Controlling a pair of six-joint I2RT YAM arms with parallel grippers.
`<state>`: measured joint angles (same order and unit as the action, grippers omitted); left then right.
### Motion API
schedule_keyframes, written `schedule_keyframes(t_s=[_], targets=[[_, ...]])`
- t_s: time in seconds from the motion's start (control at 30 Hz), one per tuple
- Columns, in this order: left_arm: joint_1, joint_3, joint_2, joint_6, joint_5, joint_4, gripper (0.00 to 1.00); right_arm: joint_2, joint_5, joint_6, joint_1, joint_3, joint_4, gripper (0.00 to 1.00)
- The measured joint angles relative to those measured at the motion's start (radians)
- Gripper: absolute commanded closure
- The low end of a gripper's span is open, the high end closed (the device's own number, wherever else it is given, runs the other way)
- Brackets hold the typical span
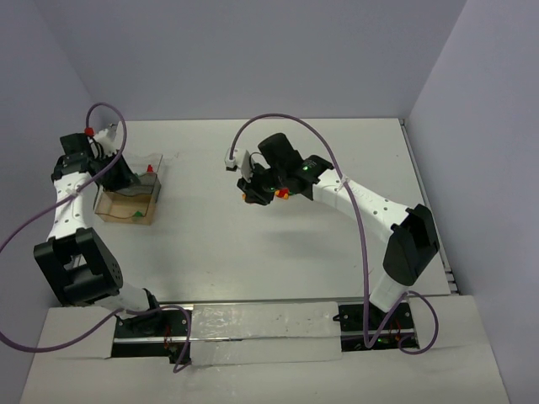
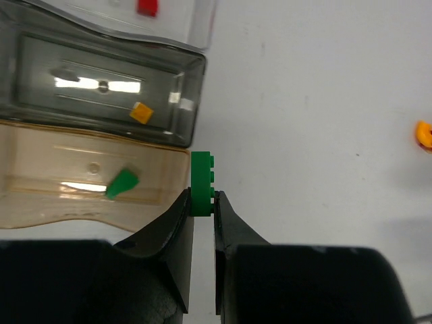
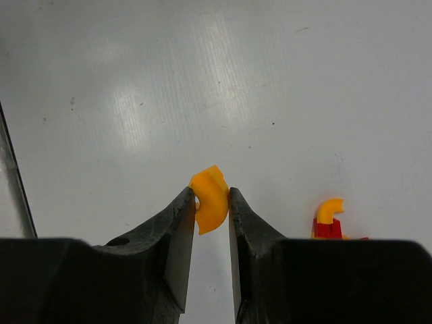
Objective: Sort the legos into containers by color
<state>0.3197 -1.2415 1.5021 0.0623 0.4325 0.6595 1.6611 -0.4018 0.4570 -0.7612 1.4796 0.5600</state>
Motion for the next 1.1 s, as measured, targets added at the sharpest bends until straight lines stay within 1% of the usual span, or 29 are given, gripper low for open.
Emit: schedule_keyframes(t_s=[0.2,0.43,0.83,1.1], targets=[[0.044,-0.051,0.024,-0.108,-0.083,0.053,1.0,0.003,0.012,-0.022,0.0,0.002,-0.022,0.99],[0.057,-0.053,0.074,-0.176,-0.155,0.086,1.0,0.036,0.02,-0.037,0.002,0.007,-0.036,1.0],[0.057,-0.053,0.164,-0.199,-0.215,0.096,0.96,0.055,0.02,-0.049,0.013,0.014,-0.044,1.0],[0.057,-0.044,0.169,-0.199,-0.234,0.097,0.95,0.081,0.02,-0.049,0.025,0.026,-0.048,1.0]])
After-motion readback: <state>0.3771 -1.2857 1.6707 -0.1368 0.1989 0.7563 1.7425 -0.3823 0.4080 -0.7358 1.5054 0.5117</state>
